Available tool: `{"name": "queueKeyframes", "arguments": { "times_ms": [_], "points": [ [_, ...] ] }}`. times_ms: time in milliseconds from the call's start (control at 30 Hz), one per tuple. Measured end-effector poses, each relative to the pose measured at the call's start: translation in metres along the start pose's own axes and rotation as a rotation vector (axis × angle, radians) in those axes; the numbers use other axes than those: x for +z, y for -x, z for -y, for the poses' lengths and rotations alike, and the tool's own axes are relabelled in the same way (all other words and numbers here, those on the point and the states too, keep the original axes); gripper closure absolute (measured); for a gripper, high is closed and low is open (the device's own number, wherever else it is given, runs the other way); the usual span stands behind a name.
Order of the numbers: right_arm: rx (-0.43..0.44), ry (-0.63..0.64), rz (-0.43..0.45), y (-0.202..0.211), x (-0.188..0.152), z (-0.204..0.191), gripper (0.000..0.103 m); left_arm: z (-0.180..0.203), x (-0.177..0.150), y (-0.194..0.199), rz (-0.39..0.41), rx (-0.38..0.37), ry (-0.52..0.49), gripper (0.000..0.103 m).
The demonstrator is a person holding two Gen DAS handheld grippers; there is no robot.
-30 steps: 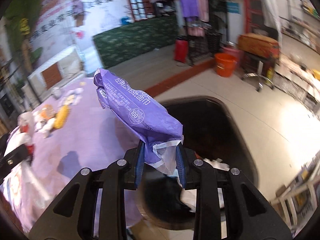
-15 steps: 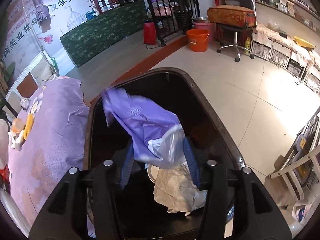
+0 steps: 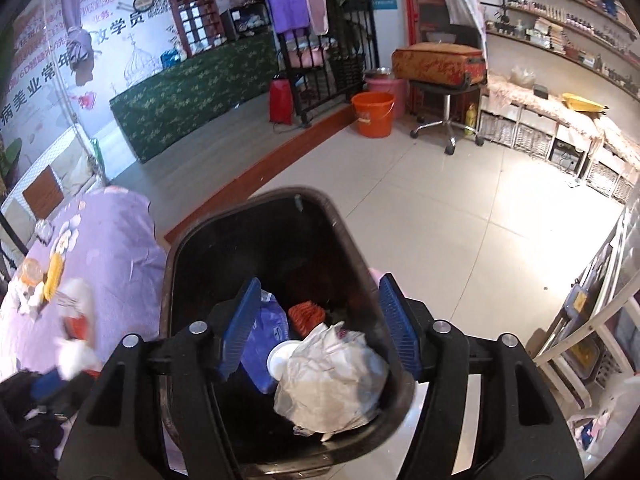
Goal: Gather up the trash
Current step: 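Carry the wrapper and bag to the black bin and release both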
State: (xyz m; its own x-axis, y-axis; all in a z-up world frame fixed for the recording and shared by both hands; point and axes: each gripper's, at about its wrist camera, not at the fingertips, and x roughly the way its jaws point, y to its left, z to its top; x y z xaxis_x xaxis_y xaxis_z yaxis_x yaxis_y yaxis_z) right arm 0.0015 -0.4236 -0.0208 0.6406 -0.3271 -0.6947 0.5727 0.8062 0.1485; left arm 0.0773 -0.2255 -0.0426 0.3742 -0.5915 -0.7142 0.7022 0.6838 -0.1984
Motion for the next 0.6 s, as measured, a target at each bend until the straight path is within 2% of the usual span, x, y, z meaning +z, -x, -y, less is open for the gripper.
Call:
{"name": "queueKeyframes", "arguments": {
  "times_ms": [200,600],
  "points": [
    [-0.007,-0.012,0.051,0.021,0.009,0.008,0.036,0.011,0.004,-0.024,-0.054,-0.012,-0.037,0.079],
    [-0.016,-0.036,0.086,0.036,0.013,0.02,0.035,0.025,0.016,-0.052,-0.096,0.003,-0.092,0.078]
  ]
}}
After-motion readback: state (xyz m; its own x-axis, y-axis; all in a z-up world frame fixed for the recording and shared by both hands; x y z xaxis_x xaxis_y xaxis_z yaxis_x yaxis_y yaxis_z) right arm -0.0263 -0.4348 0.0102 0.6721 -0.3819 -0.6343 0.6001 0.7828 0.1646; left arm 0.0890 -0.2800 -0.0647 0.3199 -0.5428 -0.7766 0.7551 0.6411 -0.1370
